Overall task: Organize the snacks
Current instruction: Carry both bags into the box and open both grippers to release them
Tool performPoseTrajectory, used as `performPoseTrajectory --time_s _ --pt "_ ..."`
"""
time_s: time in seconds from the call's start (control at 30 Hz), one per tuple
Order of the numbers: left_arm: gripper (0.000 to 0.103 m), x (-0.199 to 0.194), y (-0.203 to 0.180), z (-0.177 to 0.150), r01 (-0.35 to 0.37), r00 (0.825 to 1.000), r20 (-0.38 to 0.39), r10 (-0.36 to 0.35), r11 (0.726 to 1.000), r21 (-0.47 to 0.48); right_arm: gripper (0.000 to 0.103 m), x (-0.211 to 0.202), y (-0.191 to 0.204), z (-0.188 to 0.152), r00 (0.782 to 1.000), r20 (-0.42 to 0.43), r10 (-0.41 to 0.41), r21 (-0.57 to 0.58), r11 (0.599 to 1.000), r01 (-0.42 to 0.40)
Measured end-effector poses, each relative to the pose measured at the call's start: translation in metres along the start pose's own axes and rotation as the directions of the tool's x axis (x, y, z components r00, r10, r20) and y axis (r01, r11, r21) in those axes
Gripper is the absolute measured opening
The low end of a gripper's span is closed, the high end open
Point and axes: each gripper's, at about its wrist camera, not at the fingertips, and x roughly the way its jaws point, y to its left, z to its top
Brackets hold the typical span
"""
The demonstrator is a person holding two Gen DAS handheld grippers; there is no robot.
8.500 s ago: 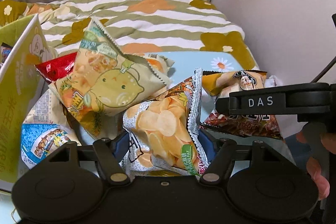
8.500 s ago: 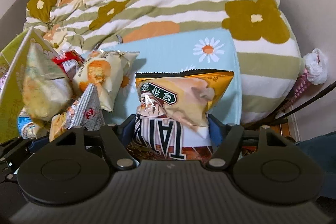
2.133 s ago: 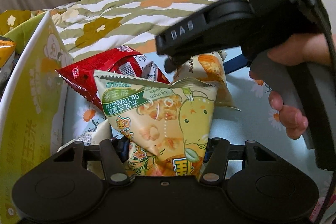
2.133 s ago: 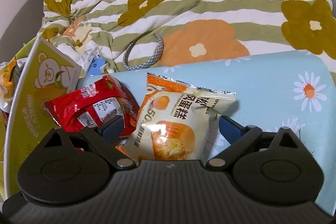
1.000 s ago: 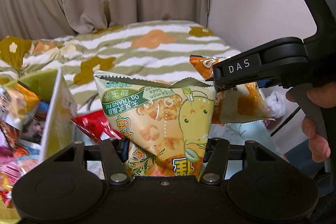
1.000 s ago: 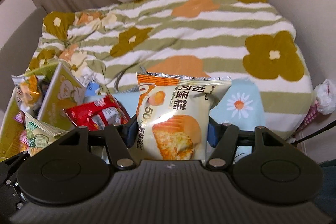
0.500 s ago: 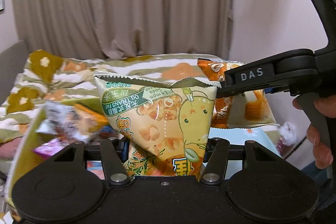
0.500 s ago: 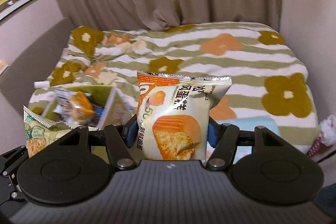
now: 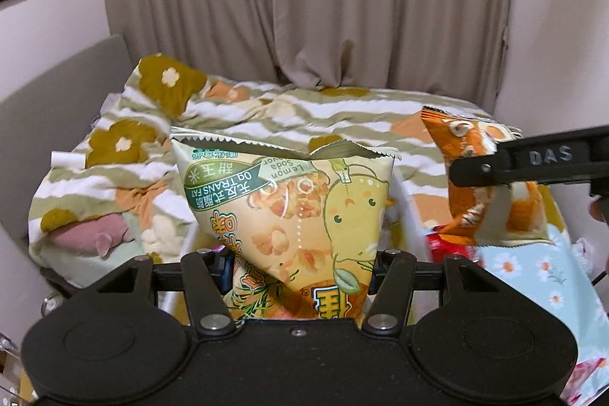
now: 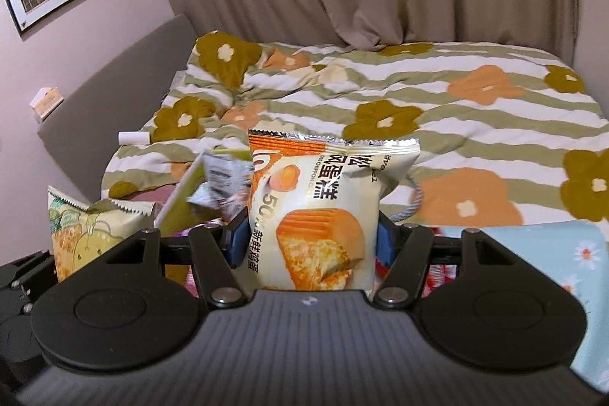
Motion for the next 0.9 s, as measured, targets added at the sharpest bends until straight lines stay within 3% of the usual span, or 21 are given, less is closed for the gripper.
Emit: performPoseTrajectory --time_s 0.2,0.27,0.33,0.63,0.9 --pt "0.065 0.026 0.039 -0.007 0.048 0.994 -0.095 -0.048 0.999 -0.010 0.077 0.026 0.034 -0.010 0.999 -0.043 -0.009 0.016 1.000 0.010" --pt "0.089 0.036 0.048 -0.012 0.070 0.989 -0.129 -0.072 0.997 -0.019 0.077 0.034 0.039 -0.015 0.998 -0.056 -0.022 0.033 0.999 0.024" --pt "0.103 0.043 0.056 -0.018 0.102 0.984 -0.141 -0.105 0.994 -0.031 0.077 0.038 0.042 -0.020 0.997 -0.066 -0.035 0.050 0.998 0.038" --pt "0.103 0.042 0.077 -0.028 0.136 0.980 -0.142 -0.141 0.990 -0.040 0.078 0.041 0.049 -0.043 0.991 -0.107 -0.081 0.099 0.991 0.092" --pt "0.103 0.026 0.093 -0.022 0.102 0.989 -0.100 -0.109 0.992 -0.072 0.079 0.042 0.071 -0.049 0.992 -0.116 -0.043 0.076 0.996 0.052"
